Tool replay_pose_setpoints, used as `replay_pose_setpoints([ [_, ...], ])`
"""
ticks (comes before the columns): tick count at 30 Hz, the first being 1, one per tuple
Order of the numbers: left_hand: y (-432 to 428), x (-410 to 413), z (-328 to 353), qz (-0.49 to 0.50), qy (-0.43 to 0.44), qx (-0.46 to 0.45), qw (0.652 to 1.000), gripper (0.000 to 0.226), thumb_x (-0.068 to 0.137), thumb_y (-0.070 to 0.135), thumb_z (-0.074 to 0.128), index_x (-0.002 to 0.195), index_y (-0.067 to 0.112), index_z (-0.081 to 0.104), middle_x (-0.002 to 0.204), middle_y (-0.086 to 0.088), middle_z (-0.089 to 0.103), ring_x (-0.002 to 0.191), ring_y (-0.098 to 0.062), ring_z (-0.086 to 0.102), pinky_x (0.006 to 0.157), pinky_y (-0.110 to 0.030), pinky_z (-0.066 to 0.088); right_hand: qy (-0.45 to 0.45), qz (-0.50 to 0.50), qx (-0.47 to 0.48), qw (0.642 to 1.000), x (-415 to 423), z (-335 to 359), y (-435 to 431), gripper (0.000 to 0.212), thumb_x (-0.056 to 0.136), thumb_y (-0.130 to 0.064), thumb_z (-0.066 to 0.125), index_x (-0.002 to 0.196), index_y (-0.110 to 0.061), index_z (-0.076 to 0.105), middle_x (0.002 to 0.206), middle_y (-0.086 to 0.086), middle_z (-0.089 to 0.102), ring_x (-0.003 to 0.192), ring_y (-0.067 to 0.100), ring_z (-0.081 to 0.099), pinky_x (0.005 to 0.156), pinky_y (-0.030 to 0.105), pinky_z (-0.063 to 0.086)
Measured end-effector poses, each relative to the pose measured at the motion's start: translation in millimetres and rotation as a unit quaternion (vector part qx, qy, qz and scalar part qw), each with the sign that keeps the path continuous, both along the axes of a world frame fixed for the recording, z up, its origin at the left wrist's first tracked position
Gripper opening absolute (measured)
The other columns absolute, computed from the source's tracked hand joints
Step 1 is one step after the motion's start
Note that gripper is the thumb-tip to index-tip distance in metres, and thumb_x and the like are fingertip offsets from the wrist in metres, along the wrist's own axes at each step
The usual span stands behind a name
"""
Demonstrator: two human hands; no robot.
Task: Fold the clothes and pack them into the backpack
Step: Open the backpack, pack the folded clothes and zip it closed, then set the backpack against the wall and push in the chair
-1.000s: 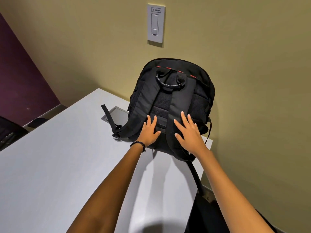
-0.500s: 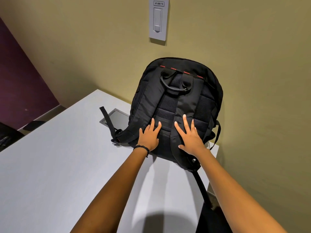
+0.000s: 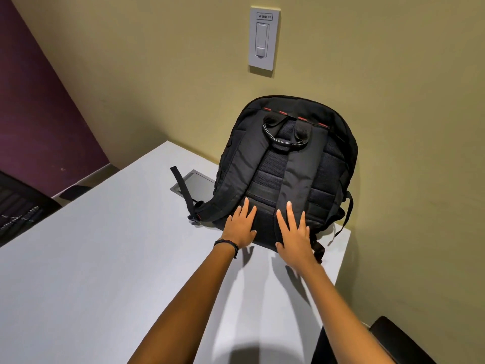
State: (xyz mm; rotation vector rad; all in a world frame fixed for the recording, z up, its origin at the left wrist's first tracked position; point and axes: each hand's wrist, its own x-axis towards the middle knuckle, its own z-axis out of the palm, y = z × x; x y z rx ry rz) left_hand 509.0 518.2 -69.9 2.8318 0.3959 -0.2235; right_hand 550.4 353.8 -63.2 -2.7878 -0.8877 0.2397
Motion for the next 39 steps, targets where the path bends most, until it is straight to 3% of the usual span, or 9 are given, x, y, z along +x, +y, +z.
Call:
replay_pose_setpoints([
  [3, -1.2, -29.7, -16.2, 0.01, -0.004, 0.011, 1.0, 0.066, 0.097, 0.022, 0.047, 0.151, 0.016, 0.009, 0.158, -0.01, -0.011, 0.147, -0.03, 0.003, 0.117, -0.045, 0.02, 0.05, -0.036, 0.059, 0.996, -38.2, -19.1, -4.3, 0.077, 0.094, -0.015, 0.049, 0.15, -0.021, -0.004, 0.156, 0.004, -0.021, 0.142, 0.04, -0.015, 0.115, 0.052, 0.006],
  [8, 1.5, -106.9, -50.9, 0.064, 0.048, -0.02, 0.997, 0.059, 0.1, 0.025, 0.037, 0.151, 0.016, 0.008, 0.159, -0.011, -0.008, 0.147, -0.028, 0.003, 0.118, -0.04, 0.017, 0.174, -0.043, 0.056, 0.982, -101.0, -64.3, -22.5, 0.073, 0.098, -0.024, 0.045, 0.149, -0.023, -0.007, 0.157, 0.01, -0.017, 0.145, 0.029, -0.011, 0.116, 0.048, 0.001],
  [14, 5.6, -213.2, -82.9, 0.137, 0.106, -0.076, 0.982, 0.061, 0.096, 0.027, 0.043, 0.15, 0.019, 0.017, 0.157, -0.011, 0.012, 0.142, -0.025, 0.022, 0.114, -0.035, 0.026, 0.294, -0.019, 0.075, 0.953, -168.3, -87.4, -45.6, 0.067, 0.097, -0.016, 0.042, 0.149, -0.026, 0.001, 0.157, 0.01, -0.012, 0.146, 0.025, 0.001, 0.117, 0.037, 0.013],
  [18, 5.2, -284.8, -99.3, 0.165, 0.133, -0.091, 0.973, 0.057, 0.096, 0.027, 0.042, 0.149, 0.02, 0.02, 0.158, -0.006, 0.006, 0.139, -0.025, 0.026, 0.111, -0.033, 0.029, 0.335, -0.004, 0.028, 0.942, -205.4, -91.9, -51.2, 0.065, 0.097, -0.017, 0.038, 0.149, -0.03, 0.002, 0.157, 0.003, -0.014, 0.146, 0.021, -0.001, 0.116, 0.048, 0.007],
  [24, -17.8, -380.5, -112.9, 0.189, 0.123, -0.125, 0.966, 0.062, 0.099, 0.024, 0.04, 0.151, 0.019, 0.007, 0.159, -0.003, -0.01, 0.147, -0.016, 0.005, 0.117, -0.027, 0.015, 0.317, 0.062, -0.046, 0.945, -259.5, -97.6, -70.2, 0.065, 0.096, -0.019, 0.04, 0.149, -0.028, 0.003, 0.145, -0.011, -0.028, 0.146, 0.017, -0.004, 0.117, 0.049, 0.01],
  [27, -38.0, -417.7, -112.9, 0.163, 0.143, -0.113, 0.97, 0.07, 0.097, 0.023, 0.043, 0.151, 0.015, 0.0, 0.158, -0.004, -0.015, 0.147, -0.018, 0.002, 0.117, -0.027, 0.017, 0.302, 0.106, -0.111, 0.941, -290.2, -98.4, -88.3, 0.07, 0.097, -0.02, 0.039, 0.149, -0.028, -0.006, 0.152, -0.006, -0.029, 0.145, 0.016, -0.014, 0.114, 0.054, 0.004],
  [33, -75.2, -477.6, -113.5, 0.116, 0.178, -0.105, 0.971, 0.072, 0.096, 0.023, 0.043, 0.151, 0.016, -0.003, 0.158, -0.003, -0.017, 0.147, -0.019, -0.003, 0.118, -0.03, 0.019, 0.296, 0.13, -0.174, 0.93, -341.5, -93.6, -113.4, 0.074, 0.095, -0.022, 0.042, 0.149, -0.024, -0.008, 0.149, -0.004, -0.034, 0.145, 0.021, -0.014, 0.115, 0.054, 0.008],
  [39, -118.3, -518.2, -105.2, 0.074, 0.201, -0.097, 0.972, 0.069, 0.097, 0.021, 0.042, 0.151, 0.016, 0.0, 0.158, -0.004, -0.017, 0.147, -0.02, -0.004, 0.116, -0.034, 0.025, 0.278, 0.144, -0.197, 0.929, -394.6, -79.3, -135.0, 0.069, 0.095, -0.021, 0.041, 0.151, -0.018, 0.001, 0.157, 0.004, -0.017, 0.146, 0.023, -0.005, 0.115, 0.051, 0.016],
])
